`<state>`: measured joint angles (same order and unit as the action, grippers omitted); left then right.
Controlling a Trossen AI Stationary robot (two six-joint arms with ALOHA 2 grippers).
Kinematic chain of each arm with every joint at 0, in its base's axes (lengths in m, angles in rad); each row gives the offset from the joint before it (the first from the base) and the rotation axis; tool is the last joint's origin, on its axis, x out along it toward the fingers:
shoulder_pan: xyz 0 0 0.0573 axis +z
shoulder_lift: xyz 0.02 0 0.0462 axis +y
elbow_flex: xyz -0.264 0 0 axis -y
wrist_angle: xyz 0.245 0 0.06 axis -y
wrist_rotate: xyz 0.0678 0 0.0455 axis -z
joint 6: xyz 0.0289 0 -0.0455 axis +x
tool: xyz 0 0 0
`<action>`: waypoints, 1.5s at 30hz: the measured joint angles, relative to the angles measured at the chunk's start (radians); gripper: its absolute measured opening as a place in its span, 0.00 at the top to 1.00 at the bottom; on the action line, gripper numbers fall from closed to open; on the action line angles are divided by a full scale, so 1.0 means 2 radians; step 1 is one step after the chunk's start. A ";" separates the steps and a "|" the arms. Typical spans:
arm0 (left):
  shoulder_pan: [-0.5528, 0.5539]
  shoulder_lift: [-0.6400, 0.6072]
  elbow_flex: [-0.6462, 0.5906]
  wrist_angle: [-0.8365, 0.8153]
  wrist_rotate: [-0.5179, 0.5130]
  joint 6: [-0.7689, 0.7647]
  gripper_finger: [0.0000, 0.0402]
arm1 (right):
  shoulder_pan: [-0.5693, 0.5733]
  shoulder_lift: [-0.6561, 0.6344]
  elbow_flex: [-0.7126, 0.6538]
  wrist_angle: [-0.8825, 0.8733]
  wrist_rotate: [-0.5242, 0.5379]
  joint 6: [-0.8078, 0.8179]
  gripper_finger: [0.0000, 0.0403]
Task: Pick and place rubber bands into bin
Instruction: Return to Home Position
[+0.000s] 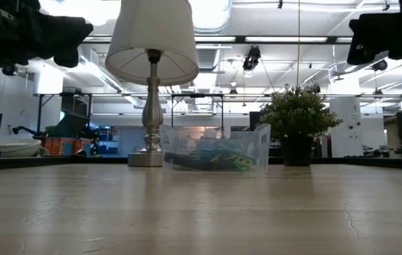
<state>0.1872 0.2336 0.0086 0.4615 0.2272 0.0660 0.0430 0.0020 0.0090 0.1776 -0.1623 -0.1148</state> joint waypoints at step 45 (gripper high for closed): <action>-0.024 -0.097 -0.001 -0.099 0.026 -0.001 0.74 | 0.040 -0.001 0.018 -0.012 0.037 -0.033 0.80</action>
<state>0.1391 0.0391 0.0059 0.2634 0.2787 0.0643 0.1226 0.0002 0.0449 0.1534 -0.0875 -0.1802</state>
